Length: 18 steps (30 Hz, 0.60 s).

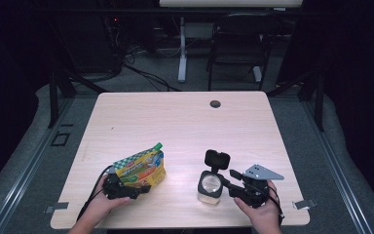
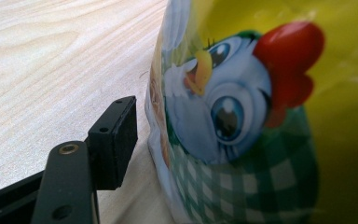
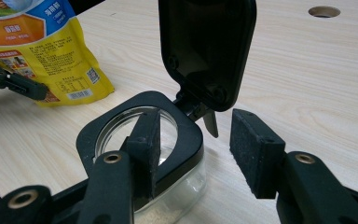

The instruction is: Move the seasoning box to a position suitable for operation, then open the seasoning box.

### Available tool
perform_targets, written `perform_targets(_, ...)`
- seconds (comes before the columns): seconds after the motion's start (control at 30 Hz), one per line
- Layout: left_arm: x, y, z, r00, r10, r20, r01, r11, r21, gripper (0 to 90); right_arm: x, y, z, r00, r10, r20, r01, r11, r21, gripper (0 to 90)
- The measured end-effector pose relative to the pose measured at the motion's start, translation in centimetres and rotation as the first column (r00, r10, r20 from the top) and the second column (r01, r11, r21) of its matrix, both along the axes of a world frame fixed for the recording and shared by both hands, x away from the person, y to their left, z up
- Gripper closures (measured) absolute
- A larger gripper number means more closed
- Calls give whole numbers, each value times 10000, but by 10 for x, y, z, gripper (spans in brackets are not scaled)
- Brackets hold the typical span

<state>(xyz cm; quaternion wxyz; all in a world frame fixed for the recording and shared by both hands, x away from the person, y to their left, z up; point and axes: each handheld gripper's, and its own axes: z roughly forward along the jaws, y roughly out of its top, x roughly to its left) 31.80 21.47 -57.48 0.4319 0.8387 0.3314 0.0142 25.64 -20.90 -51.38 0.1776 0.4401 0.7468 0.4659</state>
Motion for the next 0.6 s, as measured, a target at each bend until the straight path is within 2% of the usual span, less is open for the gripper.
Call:
perform_targets(0.27,0,-1,-2,10000,5,81,-5,10000,-5,349,0,0,0,10000,67,-7,-67,10000,-51,532)
perform_targets(0.43,-1,-4,-6,9999,-134,-8,135,9983,558,344,0,1,-1,10000,62,-27,-62,10000,-38,532)
perform_targets(0.5,-1,-7,-7,9999,-38,119,30,9978,659,344,0,1,-1,10000,31,5,-31,10000,-3,531)
perform_targets(0.6,-1,-7,-7,9999,-142,79,137,9980,620,345,0,1,-1,10000,56,-15,-56,10000,-60,531)
